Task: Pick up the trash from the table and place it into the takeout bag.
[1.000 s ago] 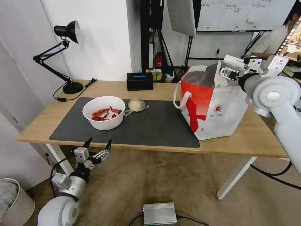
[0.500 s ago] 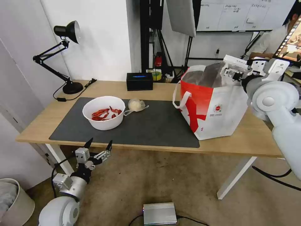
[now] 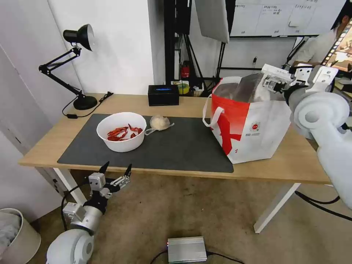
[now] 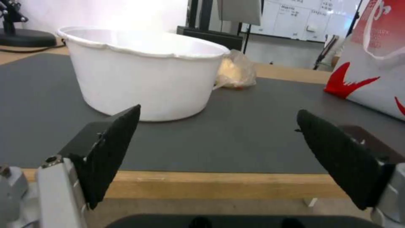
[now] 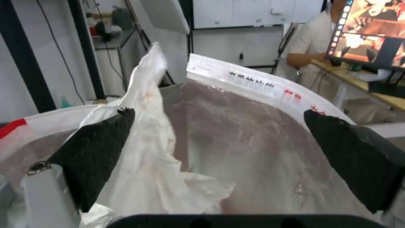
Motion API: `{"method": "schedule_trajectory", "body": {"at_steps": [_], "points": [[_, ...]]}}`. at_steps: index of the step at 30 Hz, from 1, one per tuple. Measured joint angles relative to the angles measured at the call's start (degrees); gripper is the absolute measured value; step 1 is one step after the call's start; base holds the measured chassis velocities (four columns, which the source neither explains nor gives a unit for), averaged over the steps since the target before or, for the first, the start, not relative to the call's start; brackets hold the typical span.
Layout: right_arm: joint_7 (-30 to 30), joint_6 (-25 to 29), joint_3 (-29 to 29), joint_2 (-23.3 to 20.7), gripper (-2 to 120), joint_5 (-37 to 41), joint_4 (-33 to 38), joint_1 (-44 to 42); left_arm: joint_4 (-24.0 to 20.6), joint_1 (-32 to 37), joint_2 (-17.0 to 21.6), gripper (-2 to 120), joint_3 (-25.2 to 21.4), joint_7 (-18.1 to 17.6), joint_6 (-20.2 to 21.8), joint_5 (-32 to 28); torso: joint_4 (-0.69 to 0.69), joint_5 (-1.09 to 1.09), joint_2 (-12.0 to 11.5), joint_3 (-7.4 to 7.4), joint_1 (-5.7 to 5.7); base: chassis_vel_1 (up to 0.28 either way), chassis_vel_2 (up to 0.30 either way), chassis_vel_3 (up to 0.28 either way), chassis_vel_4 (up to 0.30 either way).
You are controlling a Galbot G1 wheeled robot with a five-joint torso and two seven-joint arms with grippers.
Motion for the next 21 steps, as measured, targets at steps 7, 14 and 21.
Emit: {"method": "schedule_trajectory", "body": {"at_steps": [7,14,21], "points": [[-1.36,-2.77,-0.09,-0.86,100,-2.34,0.67,-0.14,0.02,0.11,-0.23,100,0.10,0.00,0.00,0.13,-0.01,0.00,0.00,0.00,0.00,0.000,0.000,0.000,0.000],[-15.86,-4.34,-0.93,-2.78,100,-24.31,1.36,-2.68,0.02,0.24,-0.39,100,0.12,-0.01,-0.02,0.17,-0.01,0.00,0.00,0.00,0.00,0.000,0.000,0.000,0.000],[-27.68,-3.21,-0.92,-4.01,100,-42.26,1.16,-4.96,-0.01,0.43,-0.50,100,0.05,-0.01,-0.23,0.19,0.00,0.00,0.00,0.00,0.00,0.000,0.000,0.000,0.000]]}}
